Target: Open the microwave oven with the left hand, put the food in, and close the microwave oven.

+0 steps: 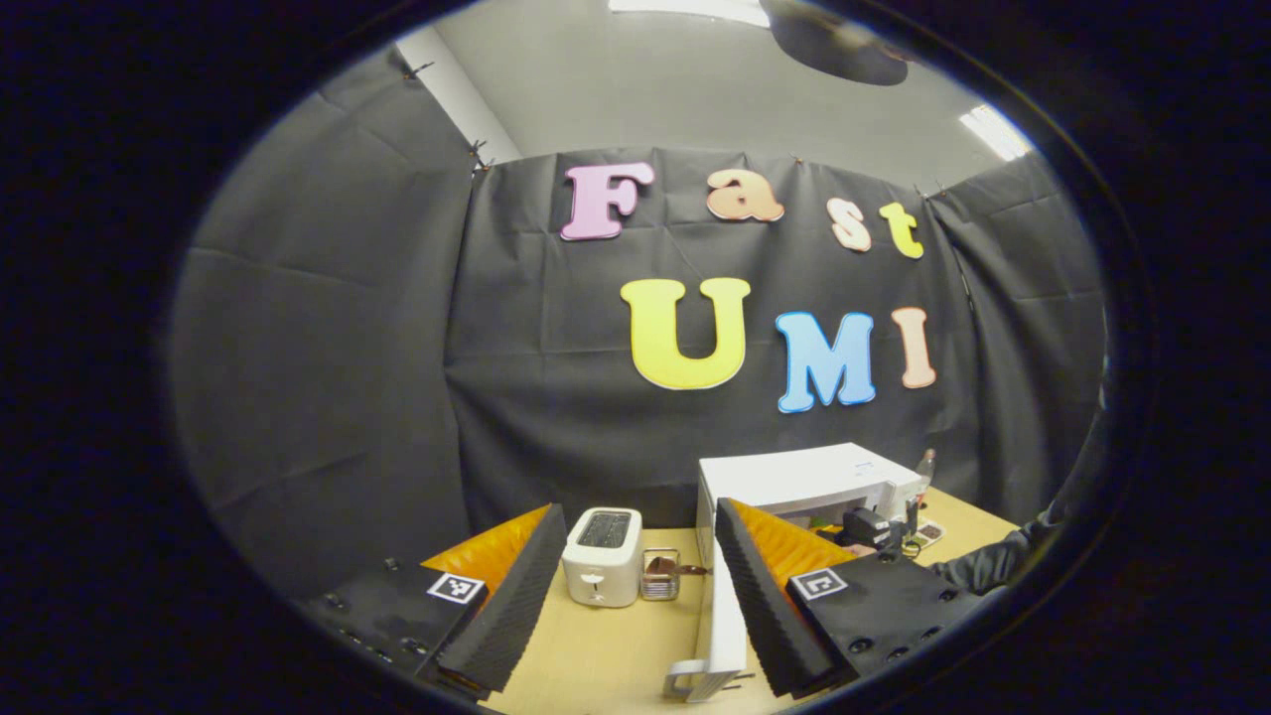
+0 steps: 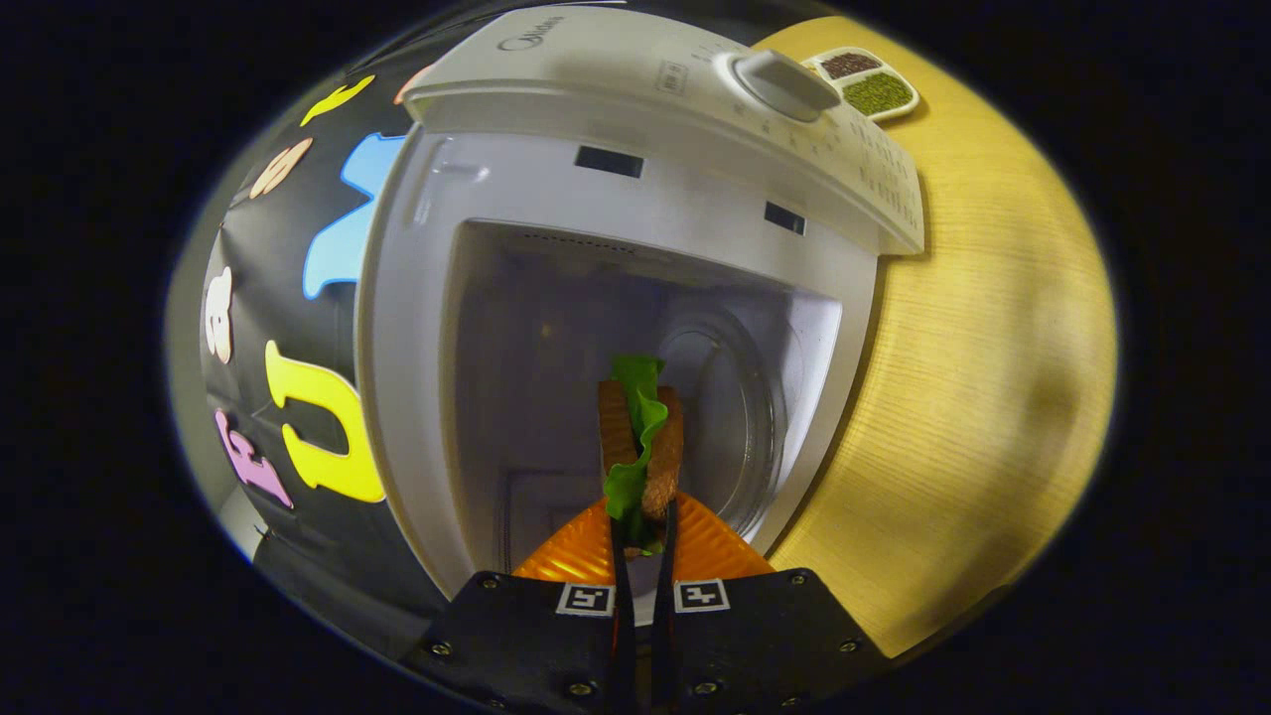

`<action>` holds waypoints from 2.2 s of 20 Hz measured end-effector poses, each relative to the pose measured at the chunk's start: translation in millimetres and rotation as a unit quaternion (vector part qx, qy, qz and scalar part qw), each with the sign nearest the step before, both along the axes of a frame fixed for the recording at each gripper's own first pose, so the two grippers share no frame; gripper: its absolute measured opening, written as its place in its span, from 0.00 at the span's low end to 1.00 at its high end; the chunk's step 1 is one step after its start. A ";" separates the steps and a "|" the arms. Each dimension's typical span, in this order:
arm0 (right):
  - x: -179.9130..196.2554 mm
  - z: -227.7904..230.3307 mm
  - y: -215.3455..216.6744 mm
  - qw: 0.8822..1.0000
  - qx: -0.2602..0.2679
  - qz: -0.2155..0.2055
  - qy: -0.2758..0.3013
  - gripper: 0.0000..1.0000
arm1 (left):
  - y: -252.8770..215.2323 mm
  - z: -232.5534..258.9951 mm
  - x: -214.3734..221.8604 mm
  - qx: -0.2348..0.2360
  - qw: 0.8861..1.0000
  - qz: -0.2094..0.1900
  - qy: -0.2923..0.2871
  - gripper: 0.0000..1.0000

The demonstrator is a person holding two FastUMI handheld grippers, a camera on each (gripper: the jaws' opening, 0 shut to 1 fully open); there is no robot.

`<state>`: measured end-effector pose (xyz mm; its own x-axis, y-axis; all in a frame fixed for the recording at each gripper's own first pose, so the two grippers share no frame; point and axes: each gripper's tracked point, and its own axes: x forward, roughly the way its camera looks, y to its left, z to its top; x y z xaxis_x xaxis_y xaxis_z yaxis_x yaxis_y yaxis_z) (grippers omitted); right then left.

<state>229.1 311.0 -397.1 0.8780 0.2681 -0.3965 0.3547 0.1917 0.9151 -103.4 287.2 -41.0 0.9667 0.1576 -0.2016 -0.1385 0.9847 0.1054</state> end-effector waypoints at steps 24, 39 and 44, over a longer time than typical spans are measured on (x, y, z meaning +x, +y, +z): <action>-96.1 42.0 -34.6 0.928 -0.330 0.173 -0.010 0.89 | -50.6 -5.5 55.8 -0.058 0.995 -0.078 -0.030 0.96; -194.5 254.4 -138.9 0.786 -0.566 0.145 -0.202 0.89 | -112.1 -32.4 70.3 -0.086 0.991 -0.100 -0.006 0.97; -217.8 293.0 -155.5 0.775 -0.576 0.121 -0.230 0.99 | -99.9 -43.2 56.7 -0.071 0.995 -0.071 0.010 0.96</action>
